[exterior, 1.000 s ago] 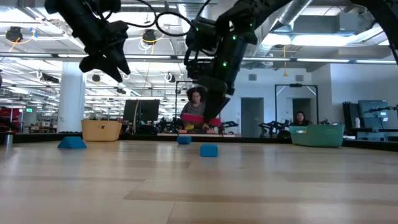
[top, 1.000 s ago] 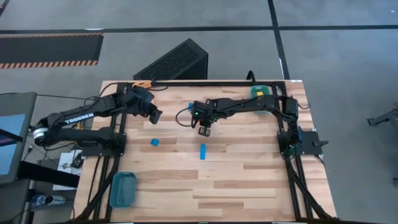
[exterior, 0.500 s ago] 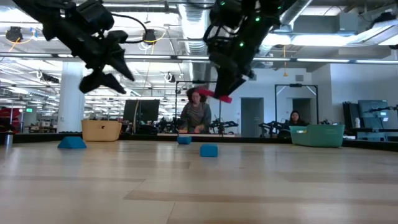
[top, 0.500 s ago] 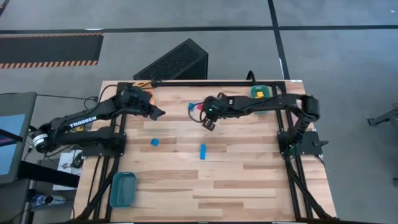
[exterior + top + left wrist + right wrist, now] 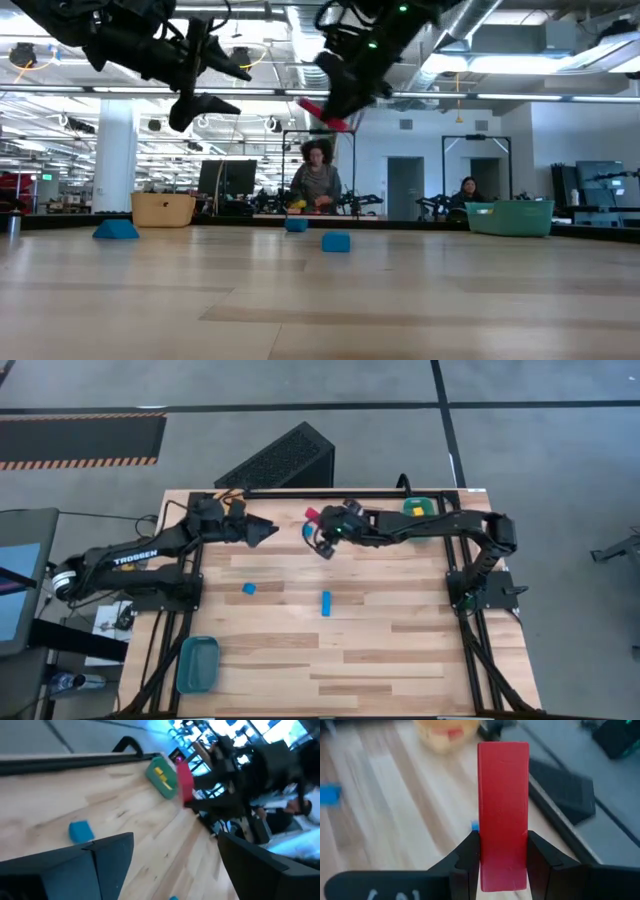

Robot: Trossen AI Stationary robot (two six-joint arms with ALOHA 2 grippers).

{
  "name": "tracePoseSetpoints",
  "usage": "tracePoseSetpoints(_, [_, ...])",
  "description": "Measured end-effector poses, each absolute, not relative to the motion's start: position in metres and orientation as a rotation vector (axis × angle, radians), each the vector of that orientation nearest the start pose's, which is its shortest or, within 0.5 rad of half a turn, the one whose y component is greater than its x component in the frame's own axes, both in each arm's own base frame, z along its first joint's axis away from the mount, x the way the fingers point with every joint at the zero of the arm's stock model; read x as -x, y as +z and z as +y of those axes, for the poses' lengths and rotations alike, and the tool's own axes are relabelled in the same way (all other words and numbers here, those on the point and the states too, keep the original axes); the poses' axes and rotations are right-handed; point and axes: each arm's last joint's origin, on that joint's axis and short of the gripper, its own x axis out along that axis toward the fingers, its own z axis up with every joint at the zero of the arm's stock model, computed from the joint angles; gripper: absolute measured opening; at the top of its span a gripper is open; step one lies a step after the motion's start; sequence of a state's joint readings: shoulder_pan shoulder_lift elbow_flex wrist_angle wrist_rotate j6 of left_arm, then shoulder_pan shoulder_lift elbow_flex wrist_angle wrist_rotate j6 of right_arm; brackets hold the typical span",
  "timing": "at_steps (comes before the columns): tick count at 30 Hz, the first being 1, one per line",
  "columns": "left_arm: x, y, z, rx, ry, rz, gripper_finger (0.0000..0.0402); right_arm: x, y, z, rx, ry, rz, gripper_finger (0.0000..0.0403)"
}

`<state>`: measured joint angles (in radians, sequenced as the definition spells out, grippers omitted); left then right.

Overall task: Sort & place blocks by color
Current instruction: Put the red block into the orange bin

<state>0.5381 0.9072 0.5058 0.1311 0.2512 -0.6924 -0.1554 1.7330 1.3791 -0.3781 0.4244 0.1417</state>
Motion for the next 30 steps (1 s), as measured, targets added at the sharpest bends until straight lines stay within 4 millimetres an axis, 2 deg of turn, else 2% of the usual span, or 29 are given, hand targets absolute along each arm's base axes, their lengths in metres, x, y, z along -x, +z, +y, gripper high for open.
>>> tracePoseSetpoints(5, [-0.181,0.25,0.09,0.666,0.304,0.119,0.0271,-0.387,0.284,-0.07,-0.036,-0.592,0.648,0.0123])
tracePoseSetpoints(11, [-0.187,0.259,0.079,0.502,0.224,0.07,0.0258,-0.389,0.296,-0.071,-0.034,-0.537,0.629,0.0123])
tracePoseSetpoints(16, [-0.19,0.274,0.075,0.388,0.187,0.021,0.025,-0.391,0.307,-0.071,-0.088,-0.382,0.608,0.0123])
tracePoseSetpoints(26, [-0.195,0.307,0.069,0.215,0.14,-0.047,0.0247,-0.394,0.338,-0.071,-0.165,-0.273,0.519,0.0123])
tracePoseSetpoints(30, [-0.195,0.314,0.069,0.162,0.145,-0.062,0.0252,-0.395,0.349,-0.071,-0.172,-0.252,0.49,0.0123])
